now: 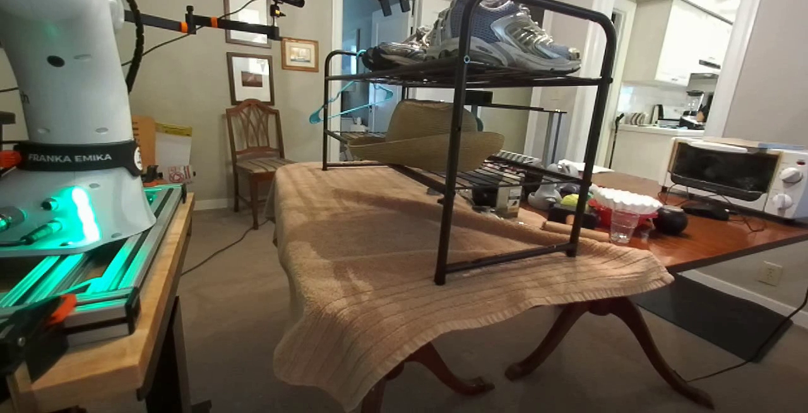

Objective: Pick up the sneaker on the left and put it on top of the right sneaker on the left.

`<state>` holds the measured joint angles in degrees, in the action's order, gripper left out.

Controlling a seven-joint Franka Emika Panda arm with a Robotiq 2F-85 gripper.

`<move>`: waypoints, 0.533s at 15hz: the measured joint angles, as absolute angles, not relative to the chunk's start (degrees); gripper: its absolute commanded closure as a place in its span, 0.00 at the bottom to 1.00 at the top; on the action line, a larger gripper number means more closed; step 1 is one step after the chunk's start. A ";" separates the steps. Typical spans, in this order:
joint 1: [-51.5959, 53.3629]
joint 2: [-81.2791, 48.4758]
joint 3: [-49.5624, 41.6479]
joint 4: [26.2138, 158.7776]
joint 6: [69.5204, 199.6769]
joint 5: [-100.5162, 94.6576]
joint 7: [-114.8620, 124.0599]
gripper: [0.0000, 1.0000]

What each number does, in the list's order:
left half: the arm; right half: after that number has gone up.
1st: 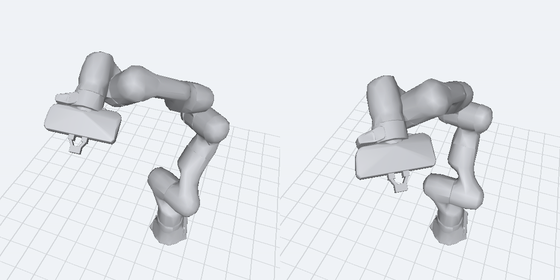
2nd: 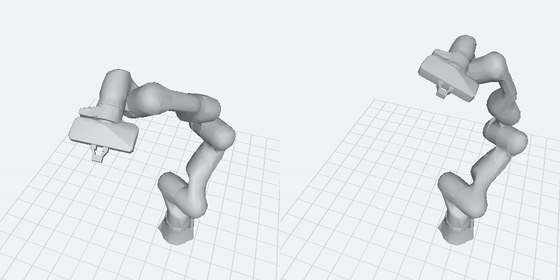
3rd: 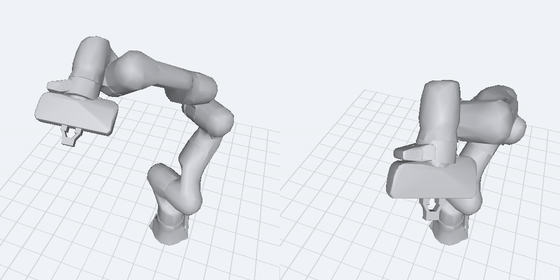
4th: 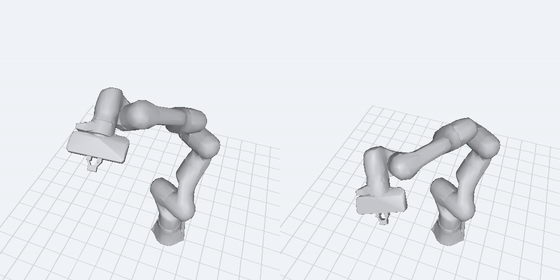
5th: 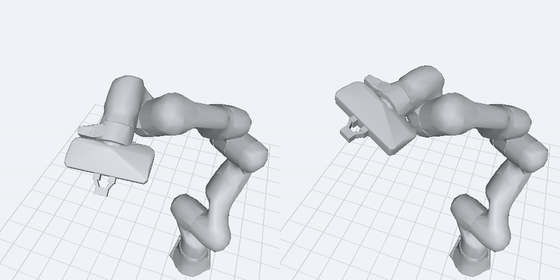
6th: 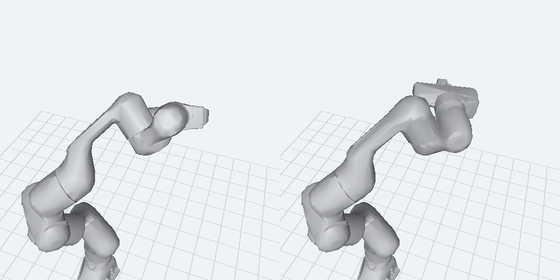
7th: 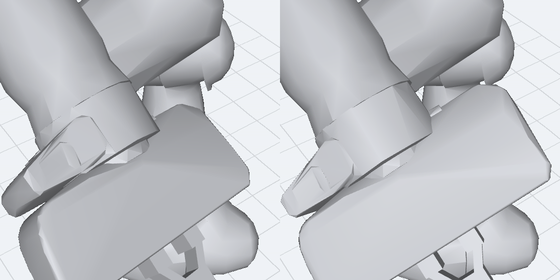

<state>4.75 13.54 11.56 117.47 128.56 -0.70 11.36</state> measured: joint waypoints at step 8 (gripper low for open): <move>4.89 5.73 11.63 111.91 132.85 -6.14 13.17 0.00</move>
<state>4.89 5.73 11.63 111.91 132.85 -6.14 13.17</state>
